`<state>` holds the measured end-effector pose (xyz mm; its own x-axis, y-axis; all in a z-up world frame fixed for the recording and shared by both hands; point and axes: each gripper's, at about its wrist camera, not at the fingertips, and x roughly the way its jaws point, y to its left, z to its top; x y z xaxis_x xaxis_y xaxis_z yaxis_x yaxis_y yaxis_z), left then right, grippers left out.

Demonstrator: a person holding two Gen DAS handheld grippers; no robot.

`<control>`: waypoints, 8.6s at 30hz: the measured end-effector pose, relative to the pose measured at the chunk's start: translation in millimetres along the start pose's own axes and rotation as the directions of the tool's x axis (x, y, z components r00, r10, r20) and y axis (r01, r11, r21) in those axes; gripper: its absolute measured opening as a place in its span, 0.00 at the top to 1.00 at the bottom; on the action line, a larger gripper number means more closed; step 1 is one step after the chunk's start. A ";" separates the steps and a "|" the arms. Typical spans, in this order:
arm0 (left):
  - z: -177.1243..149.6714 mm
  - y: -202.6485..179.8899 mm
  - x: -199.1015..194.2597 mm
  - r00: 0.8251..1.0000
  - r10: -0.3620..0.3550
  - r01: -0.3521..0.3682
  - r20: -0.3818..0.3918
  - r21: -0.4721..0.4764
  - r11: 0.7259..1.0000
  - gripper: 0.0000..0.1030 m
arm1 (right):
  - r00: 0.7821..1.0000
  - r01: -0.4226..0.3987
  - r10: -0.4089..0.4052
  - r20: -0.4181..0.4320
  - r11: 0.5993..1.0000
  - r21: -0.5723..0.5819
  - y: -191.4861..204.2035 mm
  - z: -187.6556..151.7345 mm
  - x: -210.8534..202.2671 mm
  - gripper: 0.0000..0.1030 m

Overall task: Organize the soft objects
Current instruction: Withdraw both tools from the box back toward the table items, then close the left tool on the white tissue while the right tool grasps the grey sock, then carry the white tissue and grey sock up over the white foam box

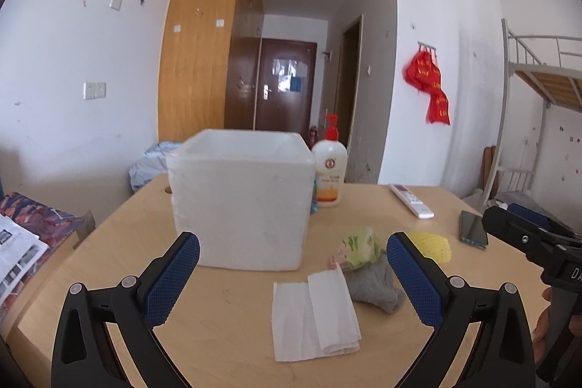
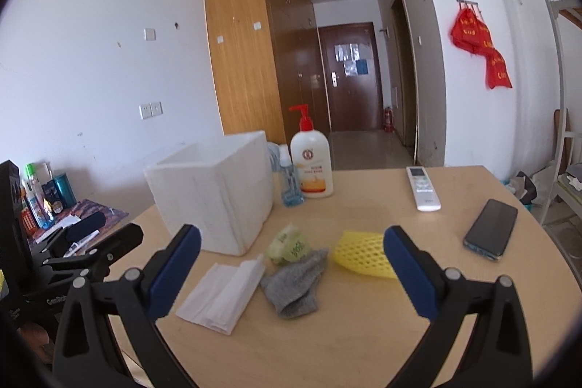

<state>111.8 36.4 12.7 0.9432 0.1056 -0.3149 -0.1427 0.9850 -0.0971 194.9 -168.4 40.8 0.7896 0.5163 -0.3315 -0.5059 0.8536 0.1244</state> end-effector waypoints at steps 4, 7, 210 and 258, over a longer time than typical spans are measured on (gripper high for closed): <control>-5.3 -2.8 15.1 0.998 -0.008 0.008 -0.058 0.006 1.000 0.00 | 0.999 0.010 -0.010 -0.046 1.000 0.004 -3.4 -6.2 9.9 0.01; -8.8 -3.0 27.8 0.994 -0.012 0.012 -0.111 0.003 1.000 0.00 | 0.996 0.021 -0.020 -0.086 1.000 0.010 -7.1 -9.4 17.9 0.01; 51.2 59.9 -37.1 0.988 0.151 -0.150 -0.041 0.027 0.988 0.95 | 0.932 -0.361 0.352 -0.089 0.924 -0.127 111.3 56.2 41.8 0.83; 113.8 71.1 99.8 0.996 0.062 -0.059 -0.061 0.053 0.997 0.95 | 0.966 -0.243 0.232 -0.114 0.965 -0.097 101.6 109.6 150.0 0.82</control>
<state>229.9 132.5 81.9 0.9126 0.1584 -0.3770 -0.1822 0.9829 -0.0281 300.0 3.4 106.2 0.6056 0.6889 -0.3983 -0.7140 0.6914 0.1104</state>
